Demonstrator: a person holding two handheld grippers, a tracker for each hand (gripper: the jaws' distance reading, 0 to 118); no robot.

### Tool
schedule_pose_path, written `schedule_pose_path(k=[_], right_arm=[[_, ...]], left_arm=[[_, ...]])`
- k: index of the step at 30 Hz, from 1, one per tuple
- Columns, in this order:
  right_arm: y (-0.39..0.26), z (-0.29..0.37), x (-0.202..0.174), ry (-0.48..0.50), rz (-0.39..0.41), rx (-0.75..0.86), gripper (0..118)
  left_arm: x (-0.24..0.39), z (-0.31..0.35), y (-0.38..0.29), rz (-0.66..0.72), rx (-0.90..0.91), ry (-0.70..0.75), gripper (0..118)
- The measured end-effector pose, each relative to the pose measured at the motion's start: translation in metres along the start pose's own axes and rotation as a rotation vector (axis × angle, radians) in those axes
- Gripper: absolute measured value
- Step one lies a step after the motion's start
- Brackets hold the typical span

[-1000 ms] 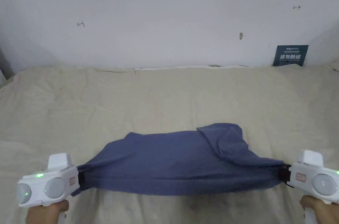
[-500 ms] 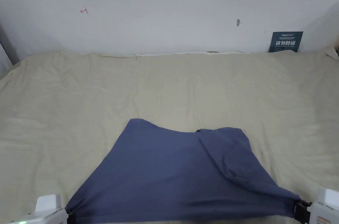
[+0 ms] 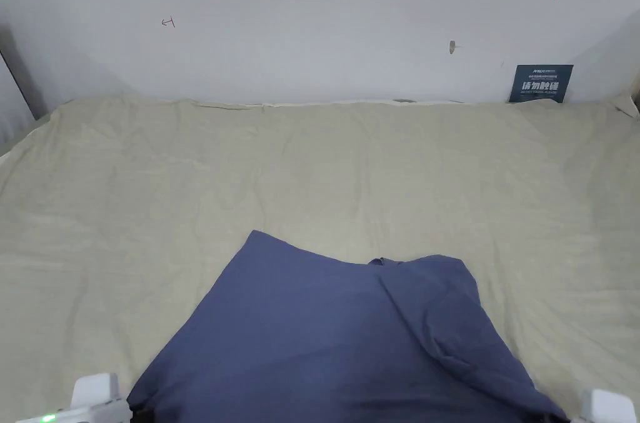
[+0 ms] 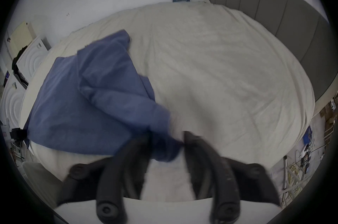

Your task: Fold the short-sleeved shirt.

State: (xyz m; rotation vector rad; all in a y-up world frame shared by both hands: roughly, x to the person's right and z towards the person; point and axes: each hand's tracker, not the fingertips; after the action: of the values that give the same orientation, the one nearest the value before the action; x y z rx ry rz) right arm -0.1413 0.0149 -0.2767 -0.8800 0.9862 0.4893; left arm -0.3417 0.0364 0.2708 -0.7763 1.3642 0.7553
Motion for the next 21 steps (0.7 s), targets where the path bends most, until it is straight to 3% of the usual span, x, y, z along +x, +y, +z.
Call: schedule_pose_path(k=[1,2,9,15,17,18,20,21], right_arm=[[0.007,0.003,0.001,0.013,0.006,0.064,93],[0.016,0.015,0.0,0.035,0.014,0.128,100],[0.082,0.129,-0.042,0.059,0.078,0.522,103],[0.097,0.186,-0.067,0.082,0.066,0.743,103],[0.099,0.195,-0.073,0.066,0.077,0.793,97],[0.098,0.198,-0.077,0.054,0.087,0.813,90],[0.098,0.202,-0.085,0.022,0.111,0.846,62],[0.098,0.203,-0.086,0.005,0.131,0.862,42]], left_arm=[[0.003,0.009,0.006,0.021,0.048,-0.042,109],[0.008,0.02,0.012,0.025,0.098,-0.071,118],[0.057,0.112,0.064,-0.046,0.5,-0.133,116],[0.08,0.143,0.086,-0.052,0.777,-0.158,116],[0.087,0.151,0.087,-0.071,0.843,-0.166,105],[0.09,0.153,0.086,-0.084,0.87,-0.167,95],[0.104,0.163,0.085,-0.112,0.9,-0.168,50],[0.106,0.162,0.084,-0.128,0.912,-0.169,20]])
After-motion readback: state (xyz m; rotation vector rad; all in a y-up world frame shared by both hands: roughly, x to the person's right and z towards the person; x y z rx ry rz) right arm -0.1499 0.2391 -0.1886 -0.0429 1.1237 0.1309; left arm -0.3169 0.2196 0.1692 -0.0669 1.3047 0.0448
